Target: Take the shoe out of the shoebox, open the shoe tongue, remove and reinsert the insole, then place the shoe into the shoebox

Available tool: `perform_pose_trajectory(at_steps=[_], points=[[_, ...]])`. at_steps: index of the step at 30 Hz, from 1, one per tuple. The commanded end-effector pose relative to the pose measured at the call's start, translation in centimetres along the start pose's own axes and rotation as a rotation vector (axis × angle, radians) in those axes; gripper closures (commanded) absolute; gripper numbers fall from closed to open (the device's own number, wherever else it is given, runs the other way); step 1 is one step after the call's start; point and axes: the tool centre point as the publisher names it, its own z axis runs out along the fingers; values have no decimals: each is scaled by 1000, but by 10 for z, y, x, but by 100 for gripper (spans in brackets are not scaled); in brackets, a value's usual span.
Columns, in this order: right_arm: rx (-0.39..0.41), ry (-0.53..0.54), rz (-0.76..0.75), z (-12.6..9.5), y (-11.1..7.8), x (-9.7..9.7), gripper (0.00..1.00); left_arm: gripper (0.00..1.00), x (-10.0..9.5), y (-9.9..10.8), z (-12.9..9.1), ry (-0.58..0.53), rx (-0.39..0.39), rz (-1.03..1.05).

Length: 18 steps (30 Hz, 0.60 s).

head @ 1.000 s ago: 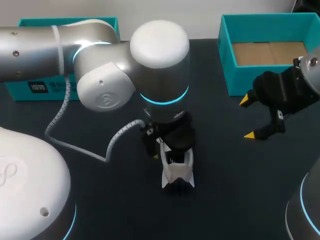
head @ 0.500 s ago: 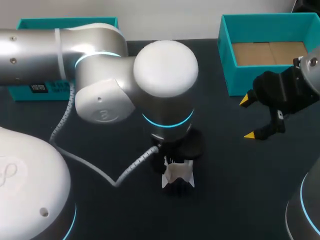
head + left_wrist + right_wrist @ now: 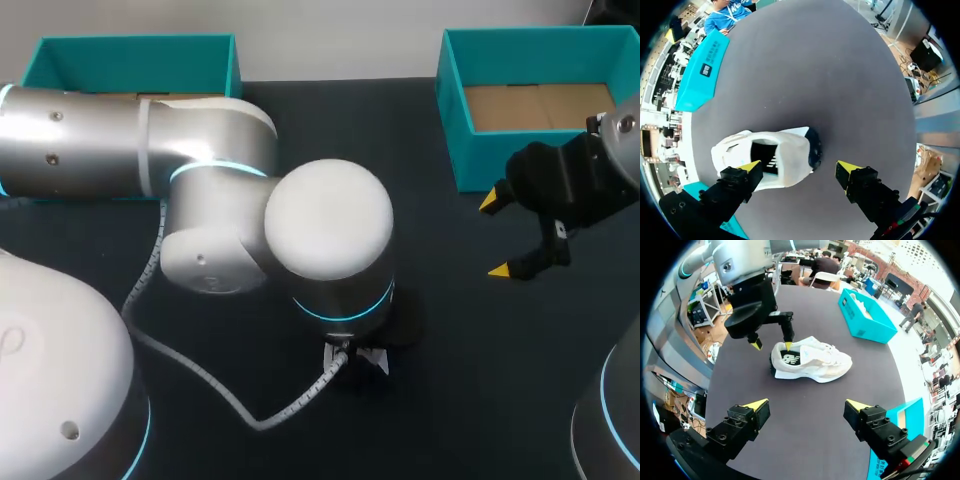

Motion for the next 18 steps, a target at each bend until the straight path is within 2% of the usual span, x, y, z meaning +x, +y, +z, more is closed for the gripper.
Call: perform_pose_trajectory(at_steps=[1,11,15,16,18], points=[[2,0,0,1,0,0,0,4,1,2,22,17,19,0],[2,0,0,1,0,0,0,5,3,-3,46,48,44,-37],[2,0,0,1,0,0,0,37,7,-2,50,69,29,-72],[2,0,0,1,0,0,0,41,7,-2,52,77,24,-76],[2,0,0,1,0,0,0,43,9,-2,56,85,19,-76]])
